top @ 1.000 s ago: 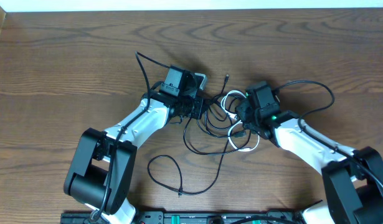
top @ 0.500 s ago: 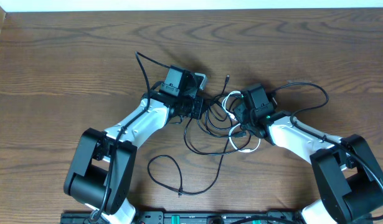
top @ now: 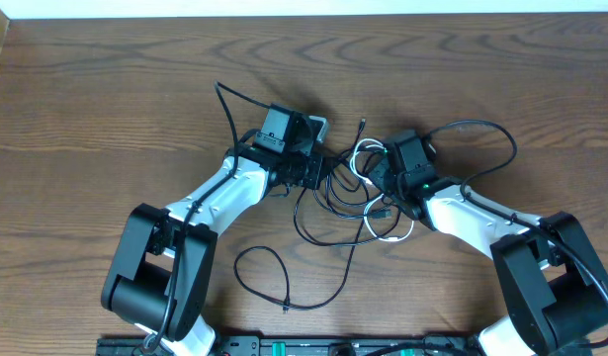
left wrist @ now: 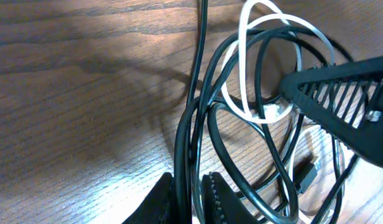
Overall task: Untangle cables
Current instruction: 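Grasp the white cable beside the left gripper with the right gripper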
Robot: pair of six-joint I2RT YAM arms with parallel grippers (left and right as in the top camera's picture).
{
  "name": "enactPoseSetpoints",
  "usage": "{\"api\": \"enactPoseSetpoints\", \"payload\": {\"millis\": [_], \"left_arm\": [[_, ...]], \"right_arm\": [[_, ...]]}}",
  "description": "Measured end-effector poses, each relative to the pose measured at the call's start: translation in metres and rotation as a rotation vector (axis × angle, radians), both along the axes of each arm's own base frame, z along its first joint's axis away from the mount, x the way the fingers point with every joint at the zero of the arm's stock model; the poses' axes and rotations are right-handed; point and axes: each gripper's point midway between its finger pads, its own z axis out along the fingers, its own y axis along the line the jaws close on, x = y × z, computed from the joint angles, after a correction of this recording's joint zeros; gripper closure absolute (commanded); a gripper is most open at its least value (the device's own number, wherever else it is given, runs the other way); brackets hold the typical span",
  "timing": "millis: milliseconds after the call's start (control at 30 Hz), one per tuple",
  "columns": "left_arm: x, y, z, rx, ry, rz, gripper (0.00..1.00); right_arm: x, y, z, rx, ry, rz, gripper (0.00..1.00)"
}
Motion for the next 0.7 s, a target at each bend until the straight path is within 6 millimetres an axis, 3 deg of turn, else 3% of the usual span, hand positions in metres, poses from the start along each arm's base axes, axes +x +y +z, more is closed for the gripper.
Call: {"api": "enactPoseSetpoints", "payload": {"millis": [167,300,567,700], "left_arm": [[0.0,0.0,0.0,0.0,-0.001,0.0,0.83],[0.0,0.0,0.0,-0.001,-0.002,0.0,0.83],[0.0,0.0,0.0,-0.001,-0.002,0.0,0.83],[0.0,0.0,0.0,-0.001,-0.002,-0.001,0.83]], "right_arm": [[0.017,0.02,0.025,0.071,-0.138,0.207,0.99],[0.023,0.034,0.059,0.159,-0.277,0.407,0.99],[0.004,0.036,0.106,0.237,-0.41,0.646,0.99],[-0.007,0.041,0.141,0.232,-0.526,0.744,0.99]]}}
